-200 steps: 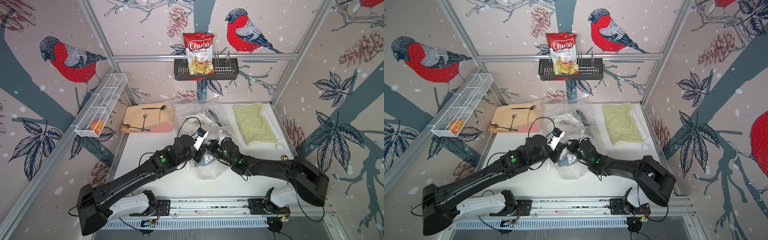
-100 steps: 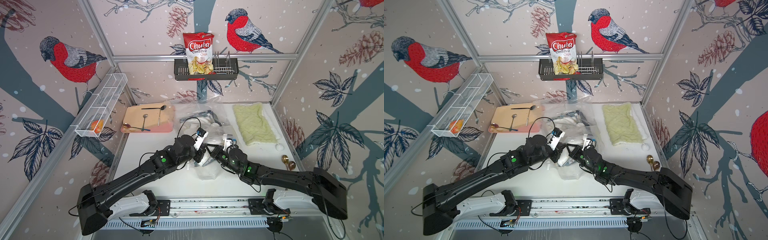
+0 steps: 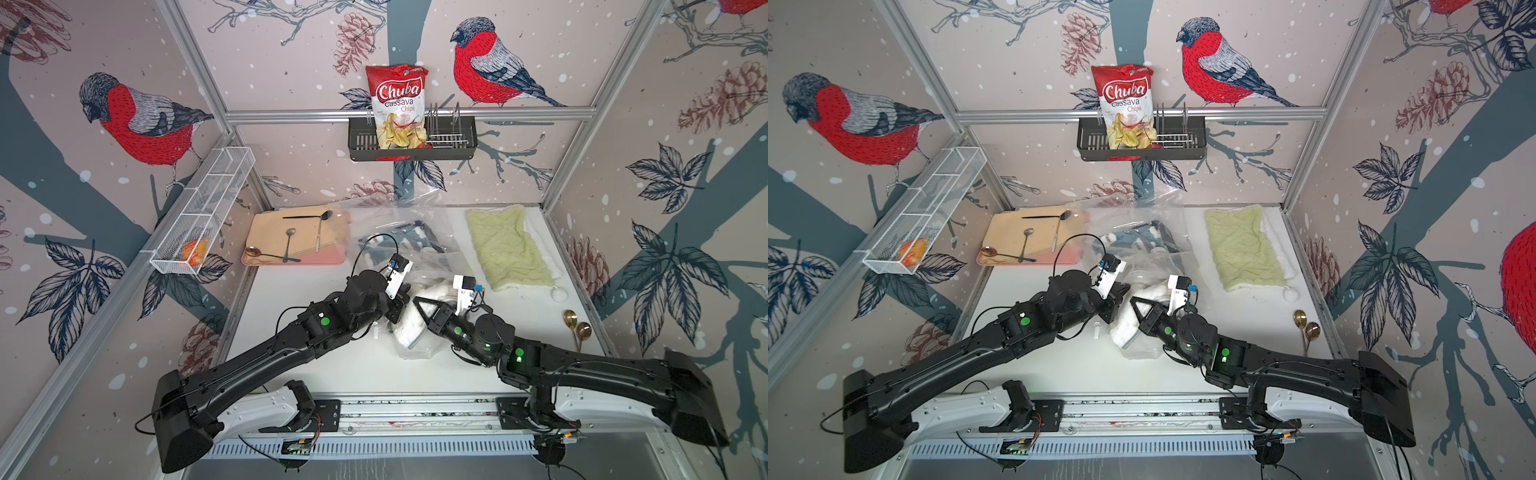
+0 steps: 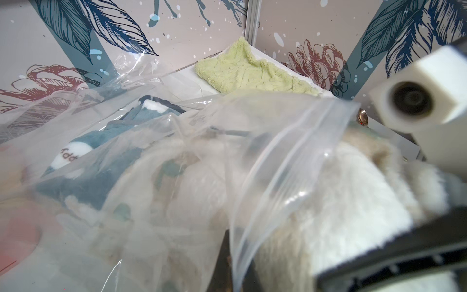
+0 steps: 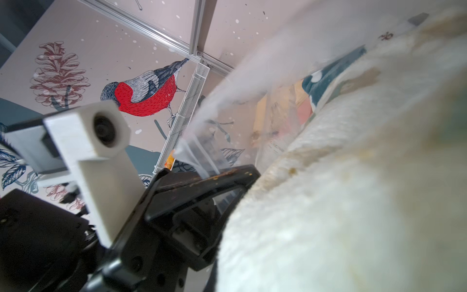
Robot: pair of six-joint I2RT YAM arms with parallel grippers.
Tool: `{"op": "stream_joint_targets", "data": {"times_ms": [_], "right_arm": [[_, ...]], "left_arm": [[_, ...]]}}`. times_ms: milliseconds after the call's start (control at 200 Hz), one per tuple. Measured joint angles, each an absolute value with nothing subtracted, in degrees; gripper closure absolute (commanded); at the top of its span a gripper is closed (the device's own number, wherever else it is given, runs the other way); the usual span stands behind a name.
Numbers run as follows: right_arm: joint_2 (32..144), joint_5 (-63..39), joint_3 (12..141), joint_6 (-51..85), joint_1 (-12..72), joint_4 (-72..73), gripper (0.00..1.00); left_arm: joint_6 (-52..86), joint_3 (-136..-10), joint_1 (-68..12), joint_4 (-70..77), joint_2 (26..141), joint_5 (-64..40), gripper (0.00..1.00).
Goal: Take the blanket out of the vacuum bag
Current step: Take out the blanket from the vacuum bag.
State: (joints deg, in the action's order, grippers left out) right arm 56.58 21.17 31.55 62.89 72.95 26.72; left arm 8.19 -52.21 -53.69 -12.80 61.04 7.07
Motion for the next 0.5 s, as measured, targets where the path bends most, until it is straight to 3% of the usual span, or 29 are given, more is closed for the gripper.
{"op": "stream_joint_targets", "data": {"times_ms": [275, 500], "right_arm": [[51.7, 27.4, 35.4, 56.7, 74.7, 22.5, 1.0], [51.9, 27.5, 46.3, 50.2, 69.6, 20.3, 1.0]], "left_arm": [[8.8, -52.2, -53.2, -12.8, 61.9, 8.7, 1.0], [9.2, -52.4, -52.1, -12.9, 62.3, 9.6, 1.0]]}}
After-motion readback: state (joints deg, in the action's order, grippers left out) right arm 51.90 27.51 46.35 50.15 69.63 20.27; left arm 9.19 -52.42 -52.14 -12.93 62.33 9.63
